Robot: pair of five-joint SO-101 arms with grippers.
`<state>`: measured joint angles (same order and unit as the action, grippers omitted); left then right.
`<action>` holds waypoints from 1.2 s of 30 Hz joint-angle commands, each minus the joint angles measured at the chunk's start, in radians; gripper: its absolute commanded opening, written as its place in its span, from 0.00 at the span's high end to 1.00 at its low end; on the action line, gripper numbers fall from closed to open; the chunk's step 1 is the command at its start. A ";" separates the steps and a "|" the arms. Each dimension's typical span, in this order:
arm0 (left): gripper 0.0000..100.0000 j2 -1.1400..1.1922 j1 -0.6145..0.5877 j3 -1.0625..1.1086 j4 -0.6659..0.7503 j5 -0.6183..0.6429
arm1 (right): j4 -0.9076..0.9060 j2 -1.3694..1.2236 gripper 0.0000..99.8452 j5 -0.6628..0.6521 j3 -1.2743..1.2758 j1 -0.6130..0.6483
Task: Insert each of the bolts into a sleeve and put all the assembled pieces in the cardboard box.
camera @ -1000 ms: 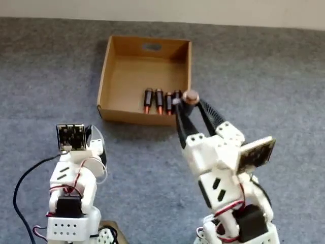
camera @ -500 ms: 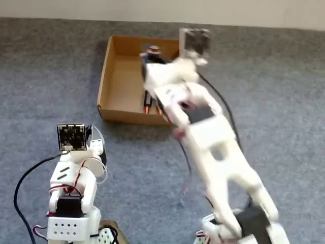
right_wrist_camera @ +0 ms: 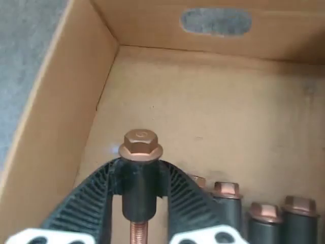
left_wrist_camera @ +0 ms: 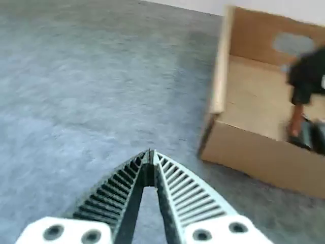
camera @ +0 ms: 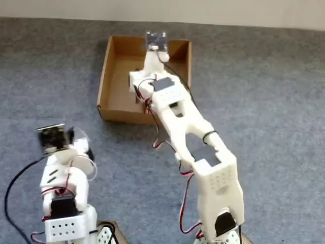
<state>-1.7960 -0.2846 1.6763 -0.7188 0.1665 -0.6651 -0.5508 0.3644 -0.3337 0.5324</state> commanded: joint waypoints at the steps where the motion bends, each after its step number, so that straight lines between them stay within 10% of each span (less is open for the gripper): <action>1: 0.99 -0.013 -0.064 -0.019 0.005 0.057 | -0.047 -0.024 0.99 0.092 -0.179 0.010; 36: 0.99 -0.013 -0.064 -0.012 0.006 0.055 | -0.232 -0.191 0.99 -0.052 -0.223 0.031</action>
<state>-1.7960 -0.3399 1.6763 -0.7188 0.2171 -0.8907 -0.7564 0.3214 -0.5086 0.5600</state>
